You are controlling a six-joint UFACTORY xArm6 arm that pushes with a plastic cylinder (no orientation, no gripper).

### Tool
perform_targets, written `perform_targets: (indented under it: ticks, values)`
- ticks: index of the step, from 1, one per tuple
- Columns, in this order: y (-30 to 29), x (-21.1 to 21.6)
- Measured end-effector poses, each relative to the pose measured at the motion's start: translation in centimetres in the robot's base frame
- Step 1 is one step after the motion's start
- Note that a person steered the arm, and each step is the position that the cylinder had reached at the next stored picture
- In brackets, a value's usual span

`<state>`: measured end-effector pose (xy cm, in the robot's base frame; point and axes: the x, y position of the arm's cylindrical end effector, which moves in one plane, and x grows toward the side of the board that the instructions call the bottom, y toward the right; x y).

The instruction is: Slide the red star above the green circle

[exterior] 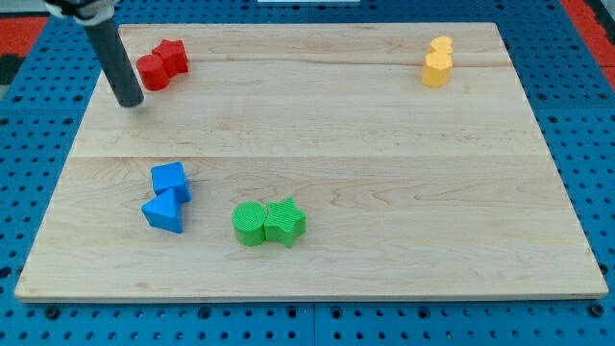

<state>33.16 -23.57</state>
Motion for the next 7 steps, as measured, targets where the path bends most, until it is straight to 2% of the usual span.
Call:
perform_targets:
  ticks: [1,3,4,5,7]
  values:
    - [0.0,-5.0]
    - [-0.5,-8.1]
    - [-0.1,-11.9]
    - [3.5,-12.1]
    - [8.2,-8.7]
